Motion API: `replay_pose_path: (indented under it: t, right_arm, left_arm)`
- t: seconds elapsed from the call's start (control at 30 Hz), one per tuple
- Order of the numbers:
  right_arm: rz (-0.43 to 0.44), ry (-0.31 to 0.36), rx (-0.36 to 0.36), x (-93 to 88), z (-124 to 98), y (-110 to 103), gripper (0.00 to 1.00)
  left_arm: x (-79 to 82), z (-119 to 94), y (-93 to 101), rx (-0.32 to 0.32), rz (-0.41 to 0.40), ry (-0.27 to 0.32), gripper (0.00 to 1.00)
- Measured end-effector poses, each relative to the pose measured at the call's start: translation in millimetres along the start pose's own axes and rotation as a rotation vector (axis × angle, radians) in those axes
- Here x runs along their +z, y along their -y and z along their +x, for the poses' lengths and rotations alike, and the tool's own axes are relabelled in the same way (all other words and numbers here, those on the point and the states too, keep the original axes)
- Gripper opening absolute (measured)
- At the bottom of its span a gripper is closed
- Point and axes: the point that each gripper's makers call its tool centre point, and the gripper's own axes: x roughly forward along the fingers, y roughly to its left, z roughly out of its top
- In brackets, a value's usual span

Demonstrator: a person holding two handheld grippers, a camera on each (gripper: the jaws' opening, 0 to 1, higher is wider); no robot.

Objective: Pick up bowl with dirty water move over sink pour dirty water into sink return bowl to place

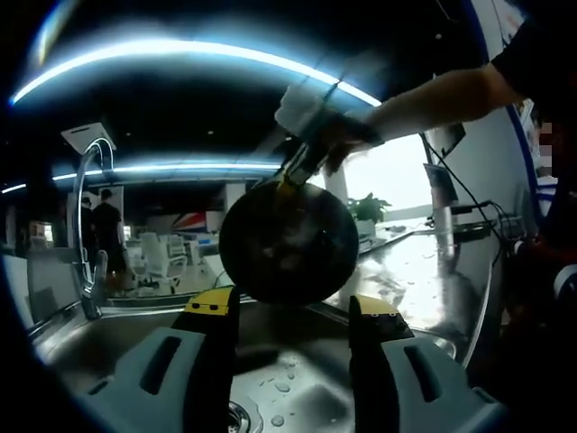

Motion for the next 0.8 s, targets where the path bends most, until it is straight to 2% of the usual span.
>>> replay_pose_path:
  t: [0.3,0.5,0.8]
  right_arm:
    - [-0.019,0.017,-0.014,4.5,-4.9,-3.8,0.0]
    - [-0.099,0.028,-0.036,8.2,-2.8,-2.5,0.0]
    - [-0.108,0.046,-0.047,16.1,-2.2,-1.7,0.0]
  left_arm:
    - [-0.4,0.6,1.0,-0.003,0.001,-0.002,0.47]
    - [-0.6,0.7,1.8,-0.005,0.003,-0.003,0.47]
    - [-0.3,0.7,2.7,-0.009,0.004,-0.003,0.47]
